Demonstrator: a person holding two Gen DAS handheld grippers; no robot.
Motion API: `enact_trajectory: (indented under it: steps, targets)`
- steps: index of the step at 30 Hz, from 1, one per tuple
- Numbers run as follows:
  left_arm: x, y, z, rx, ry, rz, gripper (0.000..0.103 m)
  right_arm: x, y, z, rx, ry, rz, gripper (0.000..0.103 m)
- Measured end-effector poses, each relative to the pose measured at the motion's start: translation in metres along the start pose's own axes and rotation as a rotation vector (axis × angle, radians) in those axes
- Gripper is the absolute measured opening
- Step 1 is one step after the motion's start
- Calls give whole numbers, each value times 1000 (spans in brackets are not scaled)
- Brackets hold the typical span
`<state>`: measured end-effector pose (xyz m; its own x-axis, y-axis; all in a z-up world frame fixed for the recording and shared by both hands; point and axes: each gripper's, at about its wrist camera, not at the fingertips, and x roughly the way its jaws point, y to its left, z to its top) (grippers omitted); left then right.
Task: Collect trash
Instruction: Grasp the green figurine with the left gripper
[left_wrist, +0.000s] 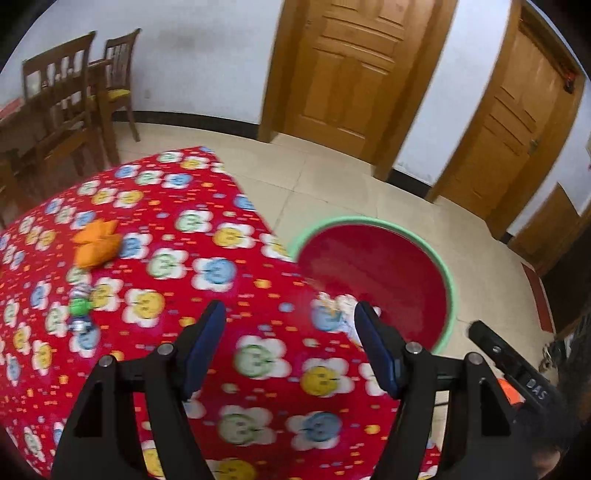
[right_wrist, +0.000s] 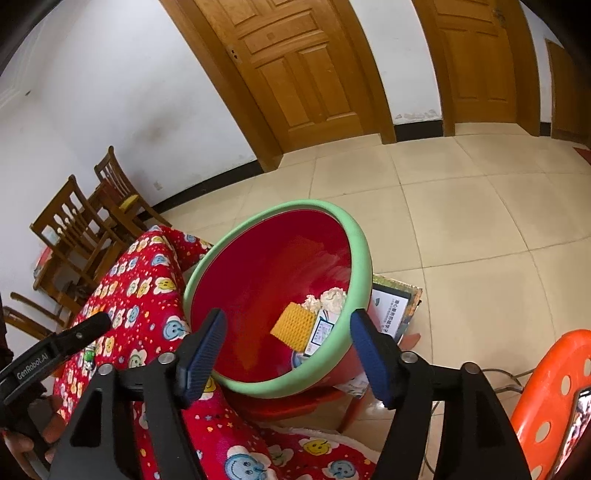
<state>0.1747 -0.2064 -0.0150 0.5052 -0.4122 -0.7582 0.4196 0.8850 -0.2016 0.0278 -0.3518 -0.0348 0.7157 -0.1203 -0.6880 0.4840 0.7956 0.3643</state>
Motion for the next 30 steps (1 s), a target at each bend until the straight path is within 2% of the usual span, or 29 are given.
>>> enact_trajectory:
  steps: [11, 16, 22, 27, 29, 30]
  targets:
    - [-9, 83, 5, -116, -24, 171, 72, 5, 14, -1, -15, 10, -7, 72]
    - [-5, 118, 5, -153, -4, 289, 72, 8, 19, -2, -25, 22, -6, 72]
    - [8, 150, -1, -187, 28, 353, 71, 10, 24, -3, -37, 30, -11, 72]
    - [21, 162, -7, -199, 72, 347, 61, 11, 30, -3, -49, 34, -15, 72]
    - [24, 165, -9, -207, 84, 339, 45, 12, 35, -4, -59, 38, -14, 72]
    - [26, 166, -9, -214, 90, 325, 42, 12, 37, -4, -65, 39, -12, 72]
